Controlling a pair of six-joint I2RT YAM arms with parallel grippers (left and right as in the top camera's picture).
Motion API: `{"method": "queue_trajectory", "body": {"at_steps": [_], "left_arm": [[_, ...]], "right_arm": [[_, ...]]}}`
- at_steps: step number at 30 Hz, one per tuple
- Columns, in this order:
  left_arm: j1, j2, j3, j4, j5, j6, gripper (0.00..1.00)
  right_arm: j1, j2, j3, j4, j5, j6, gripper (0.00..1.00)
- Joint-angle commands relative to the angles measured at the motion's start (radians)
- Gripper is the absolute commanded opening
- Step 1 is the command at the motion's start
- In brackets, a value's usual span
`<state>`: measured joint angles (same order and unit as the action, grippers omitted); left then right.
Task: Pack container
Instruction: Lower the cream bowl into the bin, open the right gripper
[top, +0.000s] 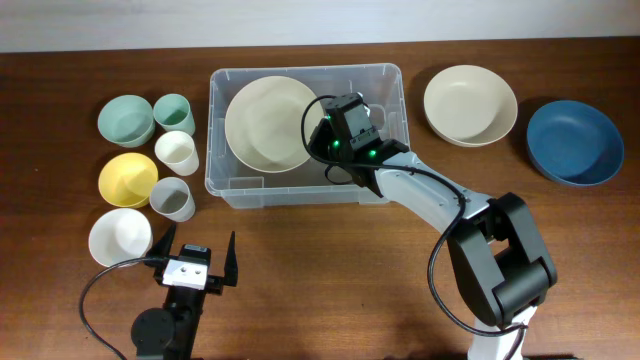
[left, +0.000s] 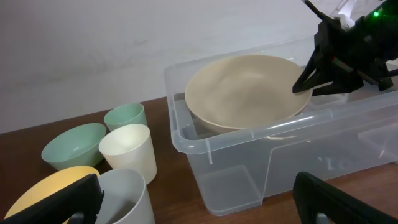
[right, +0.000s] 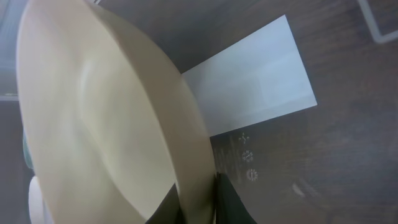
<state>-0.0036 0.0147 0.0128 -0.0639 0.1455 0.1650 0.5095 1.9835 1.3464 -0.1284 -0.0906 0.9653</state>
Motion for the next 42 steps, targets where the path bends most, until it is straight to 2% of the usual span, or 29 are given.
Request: {"method": "queue_trajectory", "body": {"at_steps": [1, 23, 25, 28, 33, 36, 42], "left_arm": [[0.005, -0.009, -0.003, -0.005, -0.004, 0.008, 1.00], [0.005, -0.009, -0.004, -0.005, -0.004, 0.008, 1.00], [0.005, -0.009, -0.004, -0.005, -0.004, 0.008, 1.00], [0.005, -0.009, -0.003, -0.005, -0.004, 0.008, 1.00], [0.005, -0.009, -0.004, -0.005, -0.004, 0.008, 1.00], [0.005, -0.009, -0.004, -0.005, -0.004, 0.008, 1.00], [0.005, -0.009, -0.003, -0.005, -0.004, 0.008, 1.00]], "right_arm": [[0.009, 0.003, 0.024, 0.006, -0.018, 0.013, 0.12], [0.009, 0.005, 0.023, -0.021, -0.079, 0.017, 0.20], [0.009, 0.005, 0.023, -0.021, -0.083, 0.017, 0.26], [0.009, 0.005, 0.023, -0.021, -0.089, 0.017, 0.46], [0.007, 0.005, 0.023, -0.021, -0.112, 0.016, 0.67], [0.007, 0.004, 0.023, -0.021, -0.113, 0.012, 0.72], [0.005, 0.003, 0.035, -0.021, -0.148, -0.016, 0.73]]}}
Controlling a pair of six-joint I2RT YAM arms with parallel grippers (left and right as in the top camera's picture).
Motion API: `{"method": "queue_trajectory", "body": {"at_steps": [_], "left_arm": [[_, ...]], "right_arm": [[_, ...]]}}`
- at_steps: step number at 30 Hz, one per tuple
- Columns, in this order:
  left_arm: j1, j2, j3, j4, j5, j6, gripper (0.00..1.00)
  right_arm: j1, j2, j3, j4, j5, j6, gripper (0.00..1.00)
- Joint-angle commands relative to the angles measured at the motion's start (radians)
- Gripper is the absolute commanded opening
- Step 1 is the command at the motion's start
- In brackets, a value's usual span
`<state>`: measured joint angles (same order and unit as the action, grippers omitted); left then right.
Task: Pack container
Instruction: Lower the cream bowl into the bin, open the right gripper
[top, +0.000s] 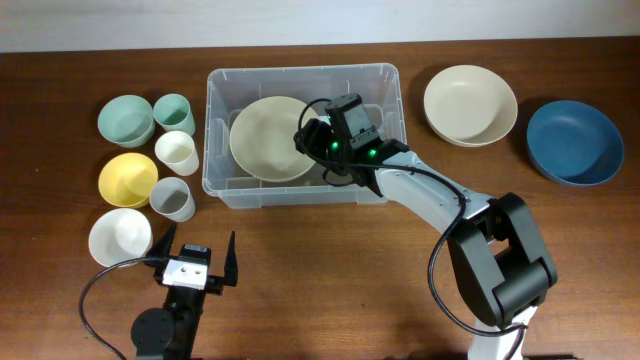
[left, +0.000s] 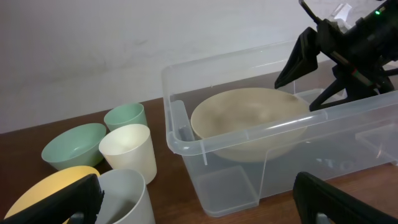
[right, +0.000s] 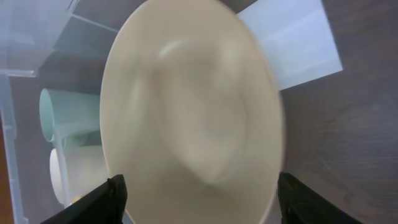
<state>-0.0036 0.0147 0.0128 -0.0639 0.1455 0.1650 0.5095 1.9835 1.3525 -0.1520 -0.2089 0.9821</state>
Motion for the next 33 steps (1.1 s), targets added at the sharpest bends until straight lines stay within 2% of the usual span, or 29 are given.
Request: {"method": "queue_trajectory", "body": {"at_steps": [1, 5, 11, 14, 18, 24, 28, 30, 33], "left_arm": [[0.005, -0.009, -0.004, -0.005, -0.004, 0.008, 1.00], [0.005, -0.009, -0.004, -0.005, -0.004, 0.008, 1.00], [0.005, -0.009, -0.003, -0.005, -0.004, 0.008, 1.00], [0.005, -0.009, -0.003, -0.005, -0.004, 0.008, 1.00], [0.005, -0.009, -0.003, -0.005, -0.004, 0.008, 1.00], [0.005, -0.009, -0.004, -0.005, -0.004, 0.008, 1.00], [0.005, -0.009, -0.004, -0.005, -0.004, 0.008, 1.00], [0.005, -0.009, -0.003, -0.005, -0.004, 0.008, 1.00], [0.005, -0.009, -0.004, -0.005, -0.004, 0.008, 1.00]], "right_arm": [[0.005, 0.003, 0.035, 0.001, -0.037, -0.050, 0.73], [0.005, -0.009, 0.070, -0.014, -0.023, -0.152, 0.74], [-0.022, -0.050, 0.165, -0.167, 0.116, -0.215, 0.82], [-0.088, -0.082, 0.252, -0.325, 0.204, -0.223, 0.86], [-0.239, -0.102, 0.380, -0.574, 0.294, -0.191, 1.00], [-0.531, -0.093, 0.417, -0.789, 0.252, -0.082, 0.99], [-0.683, -0.074, 0.417, -0.797, 0.090, -0.109, 0.99], [-0.719, -0.073, 0.417, -0.774, 0.027, -0.169, 0.99], [-0.734, -0.073, 0.417, -0.765, 0.019, -0.174, 0.99]]}}
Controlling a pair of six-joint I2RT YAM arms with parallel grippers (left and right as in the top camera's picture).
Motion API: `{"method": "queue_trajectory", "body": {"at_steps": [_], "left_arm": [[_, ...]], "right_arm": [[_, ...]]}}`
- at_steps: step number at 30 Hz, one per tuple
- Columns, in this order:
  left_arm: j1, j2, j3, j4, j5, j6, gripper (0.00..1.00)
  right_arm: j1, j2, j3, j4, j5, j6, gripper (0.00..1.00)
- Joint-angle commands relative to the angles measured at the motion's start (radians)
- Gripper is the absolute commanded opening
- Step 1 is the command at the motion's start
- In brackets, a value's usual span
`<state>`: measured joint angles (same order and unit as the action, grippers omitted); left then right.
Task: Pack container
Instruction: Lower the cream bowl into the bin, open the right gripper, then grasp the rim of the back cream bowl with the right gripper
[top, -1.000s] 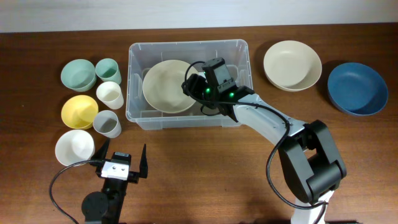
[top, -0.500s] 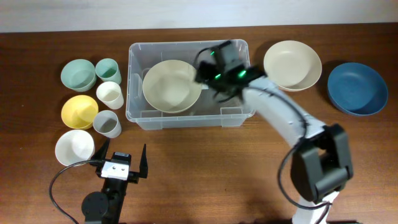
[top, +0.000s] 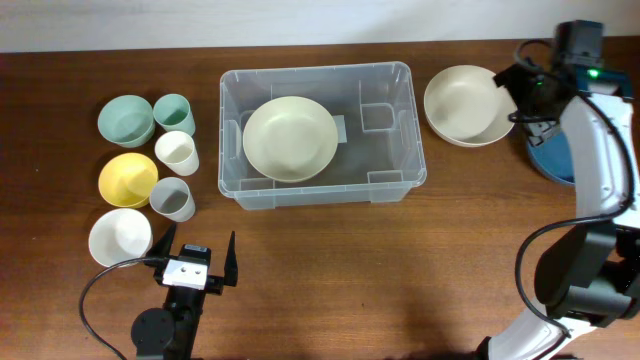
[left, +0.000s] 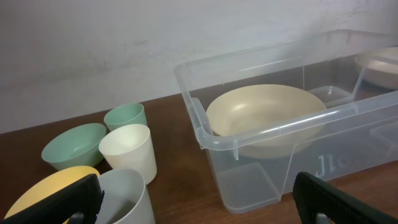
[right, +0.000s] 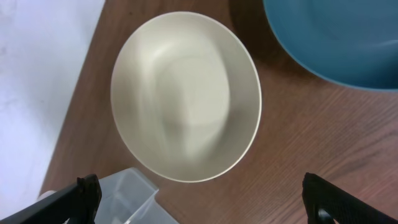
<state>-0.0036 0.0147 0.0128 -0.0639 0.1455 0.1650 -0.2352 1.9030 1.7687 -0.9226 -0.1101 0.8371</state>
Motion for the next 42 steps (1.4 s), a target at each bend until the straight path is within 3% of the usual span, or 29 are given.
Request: {"method": "queue_trajectory", "body": {"at_steps": [1, 10, 31, 35, 42], "left_arm": [[0.005, -0.009, -0.004, -0.005, -0.004, 0.008, 1.00], [0.005, -0.009, -0.003, -0.005, -0.004, 0.008, 1.00], [0.005, -0.009, -0.003, -0.005, -0.004, 0.008, 1.00], [0.005, -0.009, -0.003, -0.005, -0.004, 0.008, 1.00], [0.005, -0.009, -0.003, -0.005, -0.004, 0.008, 1.00]], "right_arm": [[0.011, 0.011, 0.000, 0.007, -0.078, -0.018, 0.99], [0.038, 0.120, -0.003, 0.021, -0.067, 0.115, 0.99], [0.040, 0.286, -0.003, 0.039, -0.097, 0.145, 1.00], [0.039, 0.312, -0.003, 0.040, -0.098, 0.151, 0.91], [0.040, 0.325, -0.003, 0.052, -0.096, 0.152, 0.91]]}}
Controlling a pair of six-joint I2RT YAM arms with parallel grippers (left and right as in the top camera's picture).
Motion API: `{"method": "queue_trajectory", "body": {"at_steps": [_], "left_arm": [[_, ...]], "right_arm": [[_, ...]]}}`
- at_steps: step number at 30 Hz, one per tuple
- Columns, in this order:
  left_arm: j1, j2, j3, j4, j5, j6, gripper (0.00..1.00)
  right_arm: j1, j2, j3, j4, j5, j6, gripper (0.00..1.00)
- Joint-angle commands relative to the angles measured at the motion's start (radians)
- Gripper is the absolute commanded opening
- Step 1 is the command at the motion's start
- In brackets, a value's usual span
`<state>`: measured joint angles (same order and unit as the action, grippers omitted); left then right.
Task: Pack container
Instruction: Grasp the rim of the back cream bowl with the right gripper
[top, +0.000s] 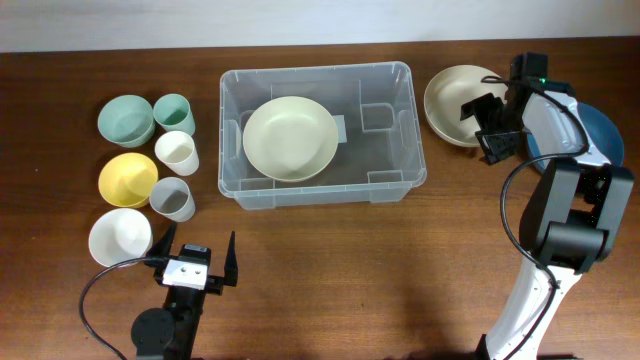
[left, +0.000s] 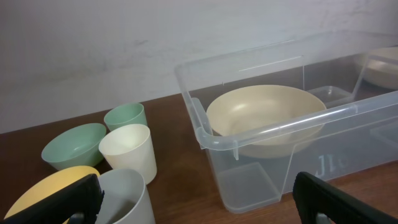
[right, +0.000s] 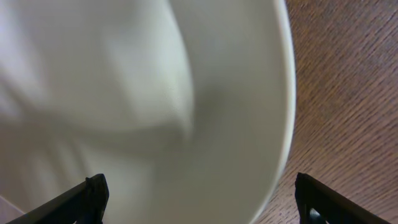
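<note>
A clear plastic container (top: 392, 184) stands mid-table with one cream bowl (top: 291, 138) lying flat in its left half; the left wrist view shows that bowl (left: 267, 112) behind the container's wall (left: 249, 134). A second cream bowl (top: 452, 96) sits on the table right of the container. My right gripper (top: 487, 122) hangs open low over this bowl's right side. The bowl (right: 124, 93) fills the right wrist view, and nothing is between the fingers of the right gripper (right: 202, 199). My left gripper (top: 196, 262) rests open near the front edge, empty.
A blue bowl (top: 603, 130) lies at far right, partly behind my right arm. Left of the container stand a green bowl (top: 125, 119), green cup (top: 173, 113), cream cup (top: 177, 152), yellow bowl (top: 128, 179), grey cup (top: 172, 198) and white bowl (top: 120, 237).
My right gripper was high over the far right, with the whole second cream bowl in its view. It is now low and close over that bowl, still open. The left arm has not moved.
My right gripper held a cream bowl tilted on edge inside the container. Then it was open and the bowl lay in the container. Then the arm was over the right side and the container stood slightly further right. Now the gripper is low over the second cream bowl.
</note>
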<state>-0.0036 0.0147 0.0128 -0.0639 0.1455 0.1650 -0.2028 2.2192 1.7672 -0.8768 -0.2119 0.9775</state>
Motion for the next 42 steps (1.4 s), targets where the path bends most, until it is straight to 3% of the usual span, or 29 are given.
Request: {"method": "queue_trajectory", "body": {"at_steps": [1, 5, 13, 28, 31, 35, 38, 40, 42], "left_arm": [[0.005, -0.009, -0.004, -0.005, -0.004, 0.008, 1.00], [0.005, -0.009, -0.004, -0.005, -0.004, 0.008, 1.00], [0.005, -0.009, -0.003, -0.005, -0.004, 0.008, 1.00], [0.005, -0.009, -0.003, -0.005, -0.004, 0.008, 1.00], [0.005, -0.009, -0.004, -0.005, -0.004, 0.008, 1.00], [0.005, -0.009, -0.003, -0.005, -0.004, 0.008, 1.00], [0.005, -0.009, -0.003, -0.005, -0.004, 0.008, 1.00], [0.005, -0.009, -0.004, -0.005, -0.004, 0.008, 1.00], [0.005, -0.009, -0.004, -0.005, -0.004, 0.008, 1.00]], "right_arm": [[0.007, 0.009, -0.002, 0.007, 0.006, 0.011, 0.91], [0.007, 0.015, -0.002, 0.001, 0.025, 0.011, 0.92], [0.007, 0.017, -0.004, 0.005, 0.024, 0.008, 0.68], [0.007, 0.026, -0.028, 0.025, 0.030, 0.008, 0.63], [0.007, 0.028, -0.028, 0.027, 0.041, 0.007, 0.46], [0.007, 0.028, -0.028, 0.034, 0.040, 0.008, 0.32], [0.007, 0.028, -0.028, 0.037, 0.040, 0.007, 0.11], [0.007, 0.027, -0.028, 0.047, 0.040, 0.000, 0.04], [0.007, 0.027, -0.028, 0.063, 0.039, 0.000, 0.04]]}}
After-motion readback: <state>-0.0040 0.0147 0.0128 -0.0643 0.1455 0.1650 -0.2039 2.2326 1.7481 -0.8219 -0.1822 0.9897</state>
